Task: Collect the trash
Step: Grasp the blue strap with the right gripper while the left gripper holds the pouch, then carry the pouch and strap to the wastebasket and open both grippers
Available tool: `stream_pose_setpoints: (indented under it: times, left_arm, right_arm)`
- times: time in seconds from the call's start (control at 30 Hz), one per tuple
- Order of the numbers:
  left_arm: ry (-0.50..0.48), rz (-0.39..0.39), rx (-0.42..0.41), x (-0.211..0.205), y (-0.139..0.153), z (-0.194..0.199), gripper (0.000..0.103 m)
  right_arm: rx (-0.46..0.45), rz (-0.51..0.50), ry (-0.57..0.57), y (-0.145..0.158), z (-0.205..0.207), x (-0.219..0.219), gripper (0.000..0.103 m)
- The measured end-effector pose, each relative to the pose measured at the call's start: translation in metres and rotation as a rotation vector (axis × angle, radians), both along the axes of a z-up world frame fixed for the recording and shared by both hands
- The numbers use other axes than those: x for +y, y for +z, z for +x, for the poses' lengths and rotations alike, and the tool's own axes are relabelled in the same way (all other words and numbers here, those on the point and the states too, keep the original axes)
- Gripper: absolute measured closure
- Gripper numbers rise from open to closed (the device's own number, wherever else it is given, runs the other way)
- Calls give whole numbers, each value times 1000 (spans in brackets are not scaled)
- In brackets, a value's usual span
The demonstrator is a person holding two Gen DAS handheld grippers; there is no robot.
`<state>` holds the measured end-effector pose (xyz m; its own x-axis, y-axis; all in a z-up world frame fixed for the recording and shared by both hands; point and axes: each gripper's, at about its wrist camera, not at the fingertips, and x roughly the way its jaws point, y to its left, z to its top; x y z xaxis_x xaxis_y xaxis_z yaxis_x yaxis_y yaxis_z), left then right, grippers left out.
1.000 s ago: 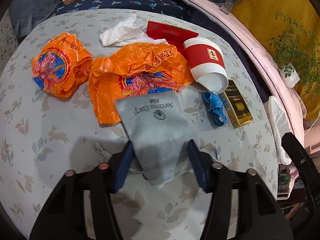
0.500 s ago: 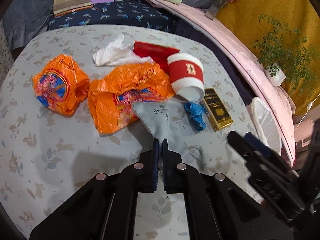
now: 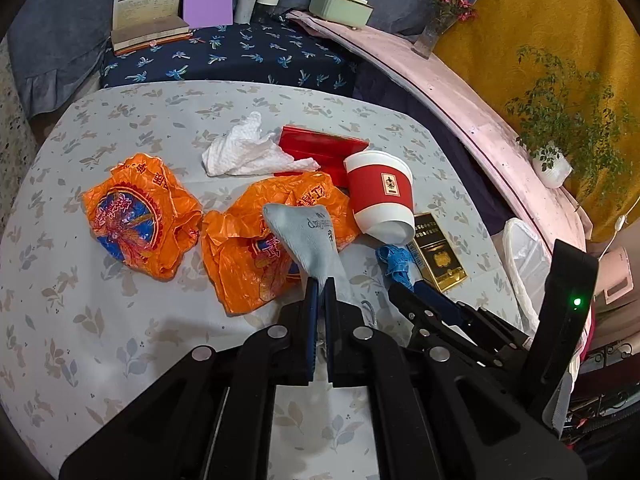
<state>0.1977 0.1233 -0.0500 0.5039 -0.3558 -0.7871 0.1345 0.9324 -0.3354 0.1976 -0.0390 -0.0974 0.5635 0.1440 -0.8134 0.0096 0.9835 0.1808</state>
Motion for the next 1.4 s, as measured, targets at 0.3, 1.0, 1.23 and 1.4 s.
stream_pose_setpoints:
  times: [0.3, 1.0, 1.23, 1.4]
  left_arm:
    - [-7, 7, 1, -6, -1, 2, 100]
    - [-128, -5, -135, -69, 67, -26, 100]
    - [-208, -1, -188, -118, 88, -30, 100]
    - [-269, -9, -211, -159, 99, -31, 100]
  right_arm:
    - [-20, 4, 20, 7, -3, -1, 87]
    - [-257, 14, -42, 119, -60, -53, 91]
    - [-306, -9, -117, 141, -73, -96, 91]
    - [-333, -36, -191, 152, -85, -137, 91]
